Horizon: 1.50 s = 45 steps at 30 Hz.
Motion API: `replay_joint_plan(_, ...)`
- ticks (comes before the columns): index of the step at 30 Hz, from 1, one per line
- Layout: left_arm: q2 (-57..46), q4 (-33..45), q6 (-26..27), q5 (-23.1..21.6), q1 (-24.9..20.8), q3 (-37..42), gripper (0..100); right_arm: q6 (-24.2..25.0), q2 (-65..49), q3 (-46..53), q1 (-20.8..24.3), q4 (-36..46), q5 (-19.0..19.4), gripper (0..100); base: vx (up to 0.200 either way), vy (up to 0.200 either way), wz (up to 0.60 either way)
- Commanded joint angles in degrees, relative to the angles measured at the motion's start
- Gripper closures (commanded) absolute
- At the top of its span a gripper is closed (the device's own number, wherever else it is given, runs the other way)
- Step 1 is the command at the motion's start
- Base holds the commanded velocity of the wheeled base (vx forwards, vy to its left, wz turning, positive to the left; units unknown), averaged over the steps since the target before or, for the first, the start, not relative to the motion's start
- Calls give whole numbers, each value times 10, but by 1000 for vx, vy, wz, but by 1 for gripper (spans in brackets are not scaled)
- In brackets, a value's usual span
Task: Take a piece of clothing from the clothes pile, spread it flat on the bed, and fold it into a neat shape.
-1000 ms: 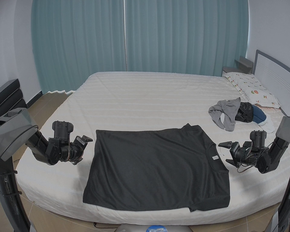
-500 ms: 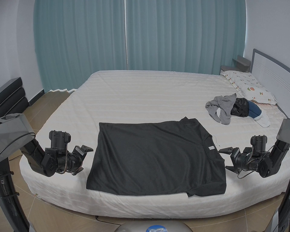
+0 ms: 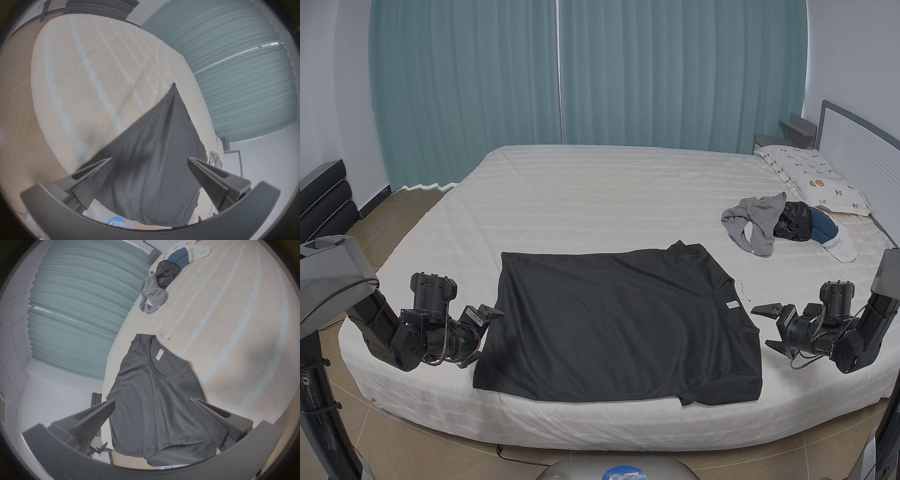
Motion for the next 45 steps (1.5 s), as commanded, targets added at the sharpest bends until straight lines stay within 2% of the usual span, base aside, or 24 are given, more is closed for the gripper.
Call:
replay_joint_plan(1,-9,1,3,2,0,11,0,-1,8,15,10,-14,-1,0,0,0,0)
replay_joint_plan(5,-18,2,18,9,6,26,0,-4,13,26,15,-32,-1,0,0,0,0)
replay_joint_plan(12,-14,-15,84,41,20,111,0,-5,16,36,29,-43,-4,0,0,0,0)
replay_joint_plan(19,-9,-33,88,48,22,123,0,-6,27,37,29,-49,-6,0,0,0,0)
replay_joint_plan(27,48,-38,120,99,20,123,0,-6,32,37,29,-50,-6,0,0,0,0)
replay_joint_plan(40,50,-38,120,101,18,122,0,-6,32,36,29,-51,-6,0,0,0,0)
replay_joint_plan(41,47,-38,120,101,18,122,100,-6,32,36,29,-50,-6,0,0,0,0)
replay_joint_plan(45,43,-38,120,102,18,124,100,-9,32,37,29,-50,-7,0,0,0,0)
